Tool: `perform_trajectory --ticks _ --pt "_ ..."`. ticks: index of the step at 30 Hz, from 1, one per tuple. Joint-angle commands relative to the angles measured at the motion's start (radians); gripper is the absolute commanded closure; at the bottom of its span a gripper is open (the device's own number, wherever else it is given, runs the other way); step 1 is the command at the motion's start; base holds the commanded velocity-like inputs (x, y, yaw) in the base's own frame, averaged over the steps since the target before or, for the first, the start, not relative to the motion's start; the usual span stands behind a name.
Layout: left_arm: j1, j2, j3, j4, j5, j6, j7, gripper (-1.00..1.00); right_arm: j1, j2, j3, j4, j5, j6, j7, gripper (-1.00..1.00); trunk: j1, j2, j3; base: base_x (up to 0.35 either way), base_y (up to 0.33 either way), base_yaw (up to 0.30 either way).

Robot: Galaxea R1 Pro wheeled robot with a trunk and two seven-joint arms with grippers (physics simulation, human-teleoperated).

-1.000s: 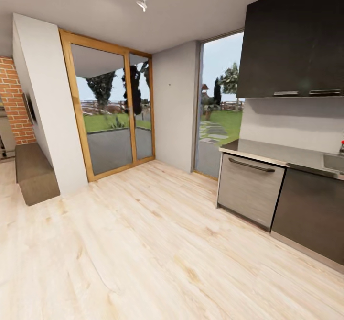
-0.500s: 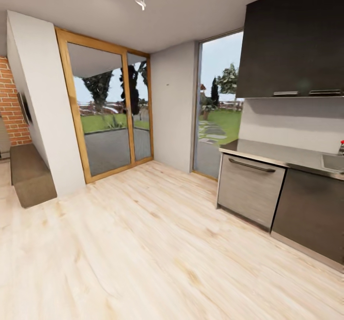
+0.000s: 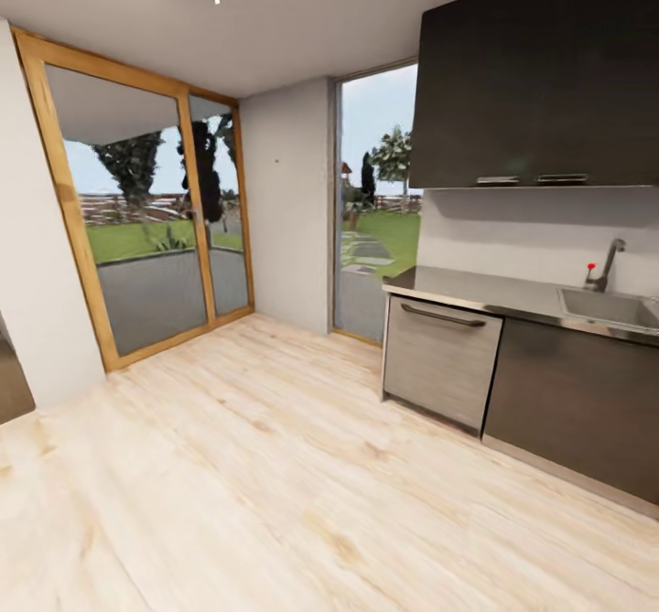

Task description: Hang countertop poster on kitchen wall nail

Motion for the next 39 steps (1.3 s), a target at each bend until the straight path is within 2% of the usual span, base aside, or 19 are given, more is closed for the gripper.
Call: perform_trajectory --ticks 1,35,39 --pt "0.0 0.001 -0.002 -0.001 -0.001 -0.003 -0.001 -1.0 -0.001 0.0 0.0 0.001 0.0 -0.003 0.0 -1.0 0.0 -0.001 -0.001 0.04 0.002 -0.3" --pt "0.0 0.001 -0.002 0.0 -0.001 -0.003 -0.001 -1.0 -0.001 0.0 -0.001 0.001 0.0 -0.004 -0.001 -1.0 0.0 -0.001 0.011 0.005 0.001 -0.299" --pt "0.0 0.001 -0.003 0.0 -0.001 -0.002 -0.001 -1.0 -0.001 0.0 -0.001 0.001 0.001 -0.004 -0.002 -1.0 0.0 -0.001 0.011 0.169 0.106 -0.139"
